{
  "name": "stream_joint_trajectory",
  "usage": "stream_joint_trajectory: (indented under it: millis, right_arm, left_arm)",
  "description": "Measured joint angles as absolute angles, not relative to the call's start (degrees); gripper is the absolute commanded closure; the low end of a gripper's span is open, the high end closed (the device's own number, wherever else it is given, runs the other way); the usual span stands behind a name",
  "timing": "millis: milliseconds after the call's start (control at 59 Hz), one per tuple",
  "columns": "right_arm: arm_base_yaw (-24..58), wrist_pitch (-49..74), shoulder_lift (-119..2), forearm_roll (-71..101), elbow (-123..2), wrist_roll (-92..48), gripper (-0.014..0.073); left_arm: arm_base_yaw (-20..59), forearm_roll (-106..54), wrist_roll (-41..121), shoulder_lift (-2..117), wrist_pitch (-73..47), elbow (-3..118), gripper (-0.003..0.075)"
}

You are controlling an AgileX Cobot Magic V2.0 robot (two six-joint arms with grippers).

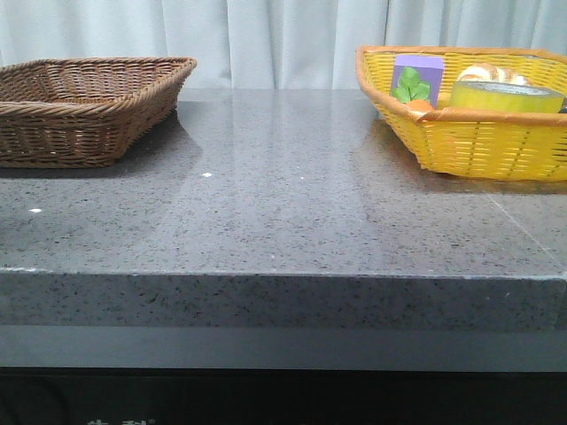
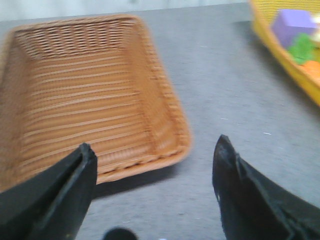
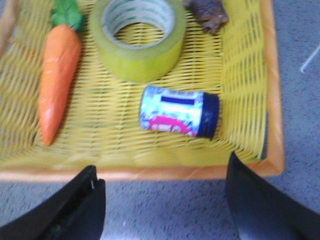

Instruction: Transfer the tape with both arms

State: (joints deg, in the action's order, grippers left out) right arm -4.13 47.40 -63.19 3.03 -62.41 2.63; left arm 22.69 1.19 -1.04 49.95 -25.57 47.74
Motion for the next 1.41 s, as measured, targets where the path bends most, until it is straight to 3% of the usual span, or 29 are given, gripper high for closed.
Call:
stream_joint_trajectory:
  millis: [186, 492, 712, 1034, 1136, 1288, 1407]
  right_arm:
    - [-7.85, 51.60, -73.68, 4.83, -72.54, 3.30, 0.0067]
    - [-9.79, 55.12, -90.67, 12.38, -87.89, 3.50, 0.0078]
    - [-9.79, 58.26, -101.47, 14.02, -96.55, 3.50, 0.0161]
    - [-9.79, 59.98, -113.60, 14.63, -105.74, 3.50, 0.0174]
    - [-9.79, 60.64, -116.14, 14.78, -107.46, 3.50, 0.0246]
    - [-9.79, 61.28, -118.35, 15.50, -108.67, 3.50, 0.0423]
    - [-9.79, 62.09, -118.35, 15.17, -109.19, 3.52, 0.0496]
  left_arm:
    - [33.01, 1.19, -1.04, 49.95, -25.13, 47.74, 0.0227]
    - [42.91, 1.30, -1.04, 49.95, -24.45, 47.74, 0.0227]
    - [44.11, 1.30, -1.04, 49.95, -24.45, 47.74, 0.0227]
    - [44.11, 1.38, -1.04, 49.95, -24.45, 47.74, 0.0227]
    - [44.11, 1.38, -1.04, 49.95, -24.45, 47.74, 0.0227]
    - [44.11, 1.61, -1.04, 49.95, -24.45, 47.74, 0.0227]
    - [44.11, 2.00, -1.04, 49.95, -24.45, 47.74, 0.0227]
